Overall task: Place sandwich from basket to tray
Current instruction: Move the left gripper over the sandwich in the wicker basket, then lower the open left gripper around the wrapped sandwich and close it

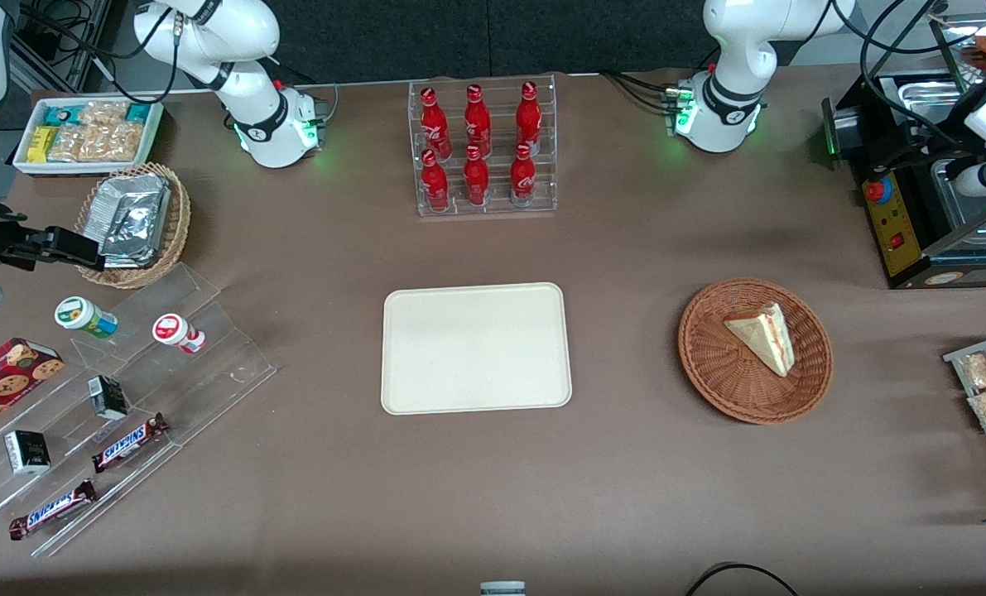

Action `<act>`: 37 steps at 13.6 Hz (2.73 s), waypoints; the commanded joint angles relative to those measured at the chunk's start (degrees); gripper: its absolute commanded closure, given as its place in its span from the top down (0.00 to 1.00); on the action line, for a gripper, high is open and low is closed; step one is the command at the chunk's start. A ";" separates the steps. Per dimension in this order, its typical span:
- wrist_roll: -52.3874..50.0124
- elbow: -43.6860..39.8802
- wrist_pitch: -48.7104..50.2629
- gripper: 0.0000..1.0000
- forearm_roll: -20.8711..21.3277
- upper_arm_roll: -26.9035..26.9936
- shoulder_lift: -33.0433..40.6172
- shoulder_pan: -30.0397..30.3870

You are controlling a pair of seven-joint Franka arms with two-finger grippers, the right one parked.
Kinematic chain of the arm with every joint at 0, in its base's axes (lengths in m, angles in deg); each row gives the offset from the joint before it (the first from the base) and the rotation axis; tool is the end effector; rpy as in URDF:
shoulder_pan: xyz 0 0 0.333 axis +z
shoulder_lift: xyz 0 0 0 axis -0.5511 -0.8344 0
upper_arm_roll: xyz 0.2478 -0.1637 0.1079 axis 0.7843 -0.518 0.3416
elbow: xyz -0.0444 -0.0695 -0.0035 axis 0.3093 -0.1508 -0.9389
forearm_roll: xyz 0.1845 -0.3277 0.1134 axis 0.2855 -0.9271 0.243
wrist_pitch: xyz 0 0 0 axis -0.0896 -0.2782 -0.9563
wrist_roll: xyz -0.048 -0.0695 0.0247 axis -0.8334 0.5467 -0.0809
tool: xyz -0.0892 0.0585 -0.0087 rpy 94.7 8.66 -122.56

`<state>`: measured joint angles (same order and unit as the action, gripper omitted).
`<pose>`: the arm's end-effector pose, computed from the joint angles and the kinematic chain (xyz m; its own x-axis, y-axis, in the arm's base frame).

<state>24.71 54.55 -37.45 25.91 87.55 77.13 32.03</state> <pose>0.4917 -0.0074 0.6508 0.9904 -0.0102 -0.1379 -0.0145 -0.9994 -0.0305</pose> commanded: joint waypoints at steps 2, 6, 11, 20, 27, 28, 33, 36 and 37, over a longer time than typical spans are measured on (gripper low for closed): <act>0.09 0.17 -0.71 0.99 0.22 0.51 -0.42 -0.96; -5.35 2.18 -5.87 0.99 0.75 0.60 -4.90 -0.87; -22.22 14.92 -20.38 0.99 0.30 0.69 -4.99 -0.87; -36.02 35.77 -47.28 0.99 0.13 0.77 -4.64 -0.08; -39.12 44.03 -61.61 0.99 0.13 0.77 -7.10 0.01; -39.21 44.03 -62.66 0.99 0.13 0.77 -8.06 0.01; -39.47 44.47 -66.72 0.99 -1.09 0.69 -10.53 -0.08; -39.47 44.29 -67.51 0.99 -3.91 0.69 -10.71 -0.69; -39.64 44.29 -68.55 0.99 -3.91 0.60 -11.49 -0.87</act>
<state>-13.88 98.61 -104.11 22.93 88.18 66.37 31.92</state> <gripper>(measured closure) 0.004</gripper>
